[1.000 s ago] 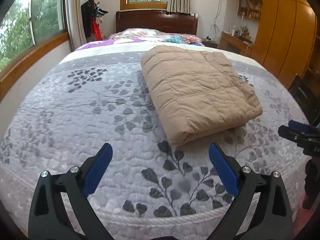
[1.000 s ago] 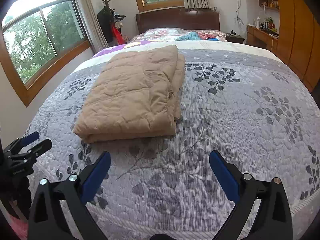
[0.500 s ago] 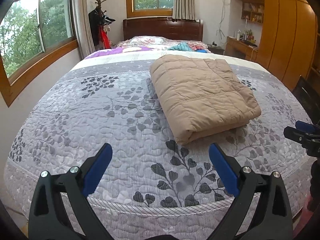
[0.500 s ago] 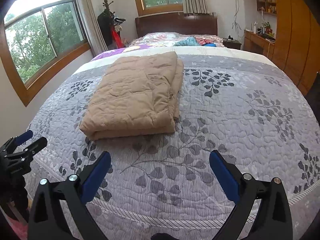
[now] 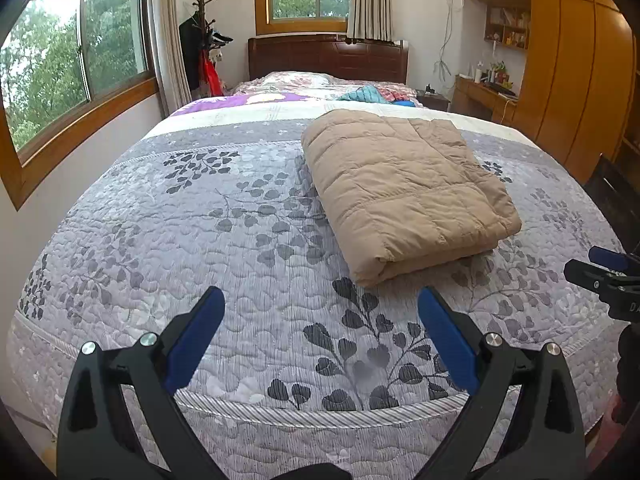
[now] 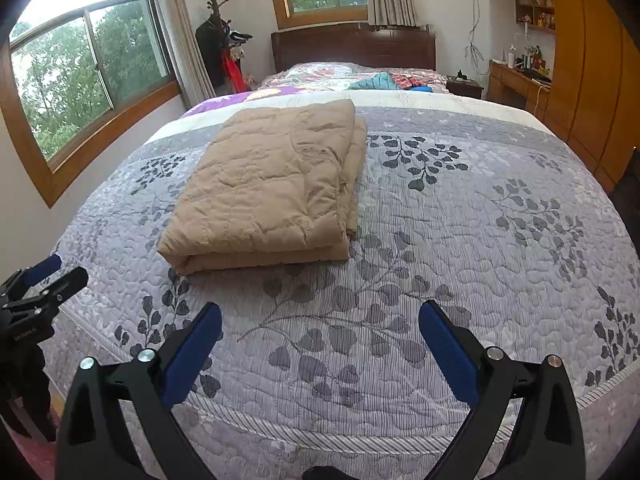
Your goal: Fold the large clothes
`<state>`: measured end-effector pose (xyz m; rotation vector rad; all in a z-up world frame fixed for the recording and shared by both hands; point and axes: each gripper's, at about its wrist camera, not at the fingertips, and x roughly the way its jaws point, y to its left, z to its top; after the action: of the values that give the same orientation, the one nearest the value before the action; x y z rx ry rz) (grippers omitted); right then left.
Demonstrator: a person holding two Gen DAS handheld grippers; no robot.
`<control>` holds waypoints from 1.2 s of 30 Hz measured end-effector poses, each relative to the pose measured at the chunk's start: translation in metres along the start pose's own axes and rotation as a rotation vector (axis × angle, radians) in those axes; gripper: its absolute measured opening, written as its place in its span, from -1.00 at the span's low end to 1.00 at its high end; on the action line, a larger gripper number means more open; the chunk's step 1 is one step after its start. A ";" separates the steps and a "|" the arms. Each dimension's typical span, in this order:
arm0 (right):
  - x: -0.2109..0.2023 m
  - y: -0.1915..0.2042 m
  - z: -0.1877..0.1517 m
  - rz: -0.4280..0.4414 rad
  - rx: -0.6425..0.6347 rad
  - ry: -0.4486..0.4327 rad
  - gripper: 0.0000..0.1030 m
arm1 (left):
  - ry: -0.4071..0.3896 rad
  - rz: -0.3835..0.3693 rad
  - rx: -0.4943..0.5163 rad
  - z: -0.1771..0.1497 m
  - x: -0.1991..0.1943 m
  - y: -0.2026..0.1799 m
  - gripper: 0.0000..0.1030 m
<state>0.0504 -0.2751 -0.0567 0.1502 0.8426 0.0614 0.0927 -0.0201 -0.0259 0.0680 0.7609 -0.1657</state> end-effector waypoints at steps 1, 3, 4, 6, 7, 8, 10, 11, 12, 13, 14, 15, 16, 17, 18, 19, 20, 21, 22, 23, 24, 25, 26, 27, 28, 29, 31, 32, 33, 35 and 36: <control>0.000 0.000 0.000 0.001 0.000 0.001 0.92 | -0.001 0.000 0.001 0.000 0.000 0.000 0.88; 0.000 0.000 -0.001 0.000 0.000 0.001 0.92 | -0.001 -0.002 0.002 0.000 0.000 0.000 0.88; 0.001 0.000 -0.001 -0.002 -0.001 0.002 0.92 | 0.000 -0.003 0.002 0.000 -0.001 0.000 0.88; 0.001 0.000 -0.001 -0.001 -0.002 0.003 0.92 | 0.001 -0.004 0.003 0.000 0.000 0.000 0.88; 0.001 0.001 -0.001 0.001 -0.001 0.003 0.92 | 0.002 -0.006 0.003 0.000 0.000 0.000 0.88; 0.001 0.000 -0.001 0.002 -0.002 0.004 0.92 | 0.003 -0.006 0.002 0.000 0.000 0.000 0.88; 0.002 0.000 -0.002 0.001 -0.005 0.004 0.92 | 0.003 -0.005 0.002 0.000 0.000 0.000 0.88; 0.002 0.000 -0.002 0.002 -0.003 0.005 0.92 | 0.004 -0.005 0.002 0.000 0.000 0.000 0.88; 0.001 0.000 -0.002 0.003 -0.003 0.005 0.92 | 0.004 -0.006 0.002 0.000 0.000 0.000 0.88; 0.002 0.001 -0.002 0.003 -0.004 0.005 0.92 | 0.004 -0.006 0.002 0.000 0.000 0.000 0.88; 0.002 0.000 -0.002 0.004 -0.004 0.006 0.92 | 0.005 -0.007 0.002 0.000 0.001 0.000 0.88; 0.003 0.000 -0.002 0.004 -0.004 0.008 0.92 | 0.005 -0.006 0.002 0.000 0.000 0.000 0.88; 0.003 -0.001 -0.002 0.005 -0.005 0.010 0.92 | 0.006 -0.007 0.002 0.000 0.001 0.000 0.88; 0.004 -0.001 -0.002 0.005 -0.006 0.011 0.92 | 0.007 -0.009 0.002 0.000 0.001 0.001 0.88; 0.004 -0.001 -0.002 0.005 -0.008 0.012 0.92 | 0.007 -0.011 0.001 0.001 0.002 0.000 0.88; 0.004 -0.001 -0.002 0.005 -0.009 0.012 0.92 | 0.007 -0.011 0.001 0.000 0.002 0.001 0.88; 0.004 -0.001 -0.002 0.006 -0.008 0.012 0.92 | 0.007 -0.011 0.001 0.000 0.002 0.000 0.88; 0.005 -0.001 -0.002 0.006 -0.008 0.012 0.92 | 0.008 -0.012 0.001 0.000 0.002 0.000 0.88; 0.005 -0.001 -0.002 0.006 -0.008 0.013 0.92 | 0.008 -0.013 0.000 0.000 0.002 0.000 0.88; 0.005 -0.001 -0.002 0.006 -0.009 0.014 0.92 | 0.007 -0.014 0.001 0.000 0.002 0.000 0.88; 0.005 -0.001 -0.002 0.005 -0.008 0.014 0.92 | 0.008 -0.015 0.001 -0.001 0.002 0.000 0.88; 0.005 -0.001 -0.002 0.006 -0.008 0.015 0.92 | 0.008 -0.015 0.002 -0.001 0.003 0.000 0.88; 0.006 -0.002 -0.002 0.007 -0.008 0.017 0.92 | 0.009 -0.015 0.002 -0.001 0.003 -0.001 0.88; 0.007 -0.002 -0.002 0.008 -0.007 0.019 0.92 | 0.011 -0.014 0.003 -0.001 0.004 -0.001 0.88; 0.007 -0.003 -0.002 0.008 -0.007 0.021 0.92 | 0.012 -0.015 0.002 -0.001 0.004 -0.001 0.88; 0.008 -0.004 -0.002 0.008 -0.008 0.022 0.92 | 0.014 -0.015 0.002 0.000 0.004 0.000 0.88; 0.009 -0.005 -0.002 0.008 -0.009 0.024 0.92 | 0.017 -0.018 0.000 -0.001 0.005 0.000 0.88; 0.009 -0.005 -0.001 0.009 -0.009 0.025 0.92 | 0.017 -0.018 -0.001 -0.001 0.005 0.000 0.88; 0.009 -0.005 -0.001 0.009 -0.009 0.025 0.92 | 0.017 -0.017 -0.001 -0.001 0.005 0.000 0.88; 0.010 -0.005 -0.001 0.008 -0.009 0.027 0.92 | 0.016 -0.017 -0.001 -0.001 0.005 0.000 0.88; 0.010 -0.006 0.000 0.009 -0.009 0.029 0.92 | 0.017 -0.018 0.000 -0.001 0.005 0.000 0.88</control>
<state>0.0569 -0.2798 -0.0656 0.1444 0.8702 0.0757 0.0959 -0.0205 -0.0298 0.0624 0.7784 -0.1820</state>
